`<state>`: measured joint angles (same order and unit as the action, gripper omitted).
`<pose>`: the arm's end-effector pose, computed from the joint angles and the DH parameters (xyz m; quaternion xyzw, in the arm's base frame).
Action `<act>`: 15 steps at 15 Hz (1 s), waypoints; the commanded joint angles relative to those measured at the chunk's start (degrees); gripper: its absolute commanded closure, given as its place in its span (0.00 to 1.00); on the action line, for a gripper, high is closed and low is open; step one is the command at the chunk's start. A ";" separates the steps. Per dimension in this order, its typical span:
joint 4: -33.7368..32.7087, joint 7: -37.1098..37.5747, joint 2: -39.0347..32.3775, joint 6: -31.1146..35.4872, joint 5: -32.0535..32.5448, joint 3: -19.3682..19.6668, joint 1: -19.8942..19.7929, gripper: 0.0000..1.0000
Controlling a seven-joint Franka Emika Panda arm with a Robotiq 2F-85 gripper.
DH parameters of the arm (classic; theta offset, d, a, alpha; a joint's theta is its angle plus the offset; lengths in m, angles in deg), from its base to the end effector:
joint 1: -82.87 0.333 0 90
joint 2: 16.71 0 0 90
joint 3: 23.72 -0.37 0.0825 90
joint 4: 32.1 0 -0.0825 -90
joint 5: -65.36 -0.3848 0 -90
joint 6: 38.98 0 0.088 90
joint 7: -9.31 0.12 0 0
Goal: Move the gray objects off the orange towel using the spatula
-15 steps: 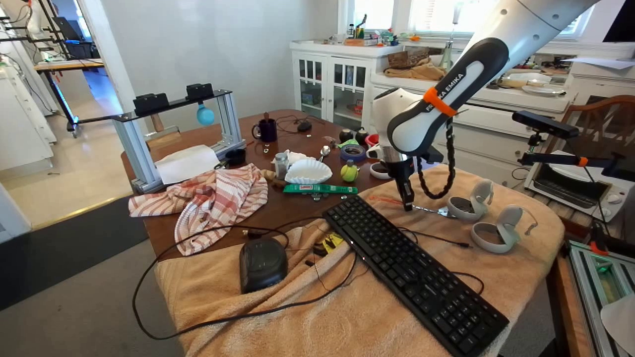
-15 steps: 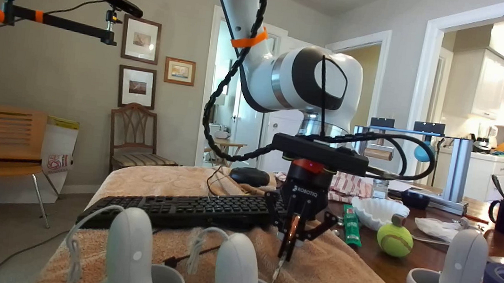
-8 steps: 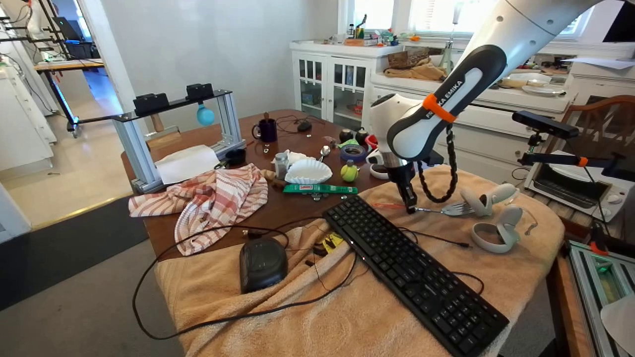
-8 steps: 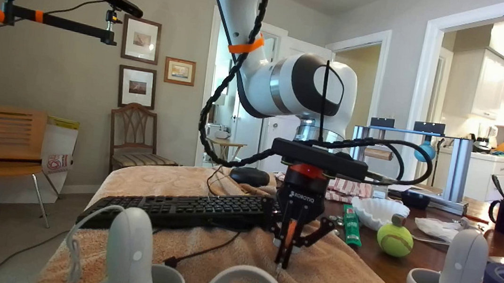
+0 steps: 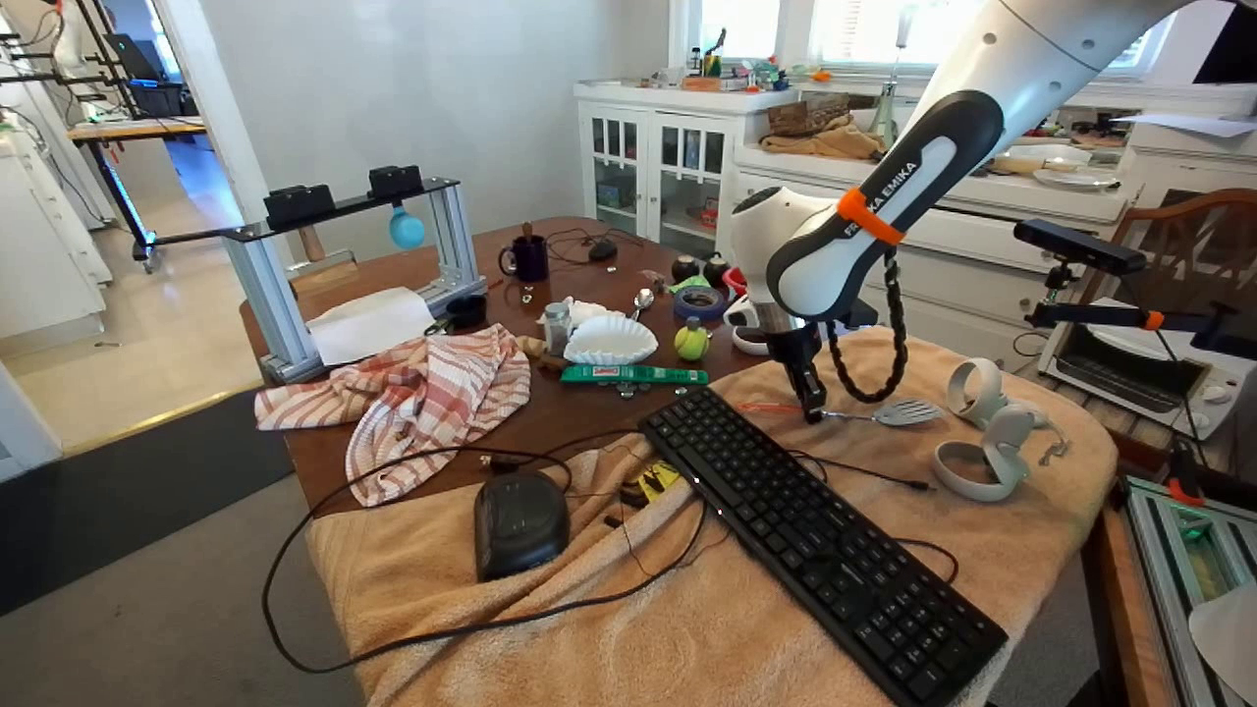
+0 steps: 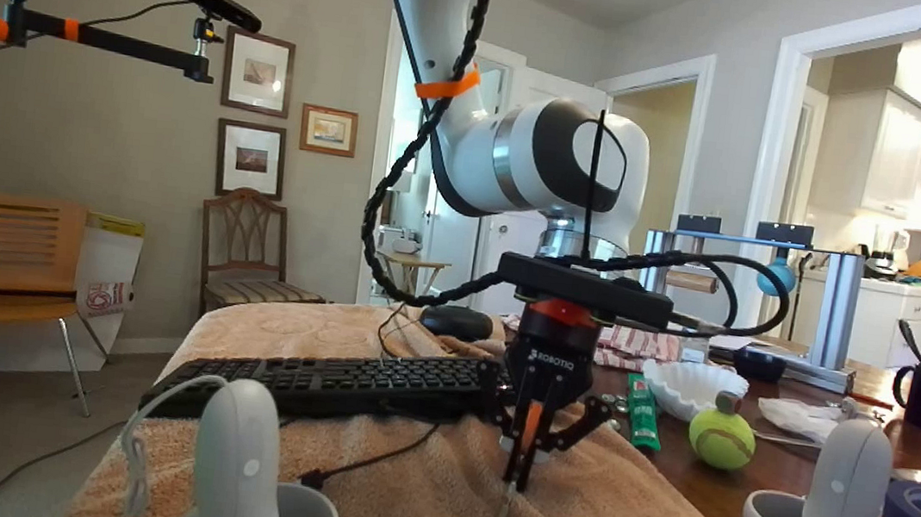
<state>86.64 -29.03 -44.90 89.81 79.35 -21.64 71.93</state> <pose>0.5571 -0.1381 0.2022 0.9355 0.3035 -0.1806 0.0135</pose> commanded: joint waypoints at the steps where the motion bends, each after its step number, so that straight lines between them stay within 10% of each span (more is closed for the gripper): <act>1: -0.79 1.06 -1.40 0.26 1.95 0.88 0.80 0.98; 15: -5.21 13.39 1.95 3.71 4.79 3.24 1.63 0.98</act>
<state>81.06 -17.98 -43.36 93.03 83.91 -18.65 73.19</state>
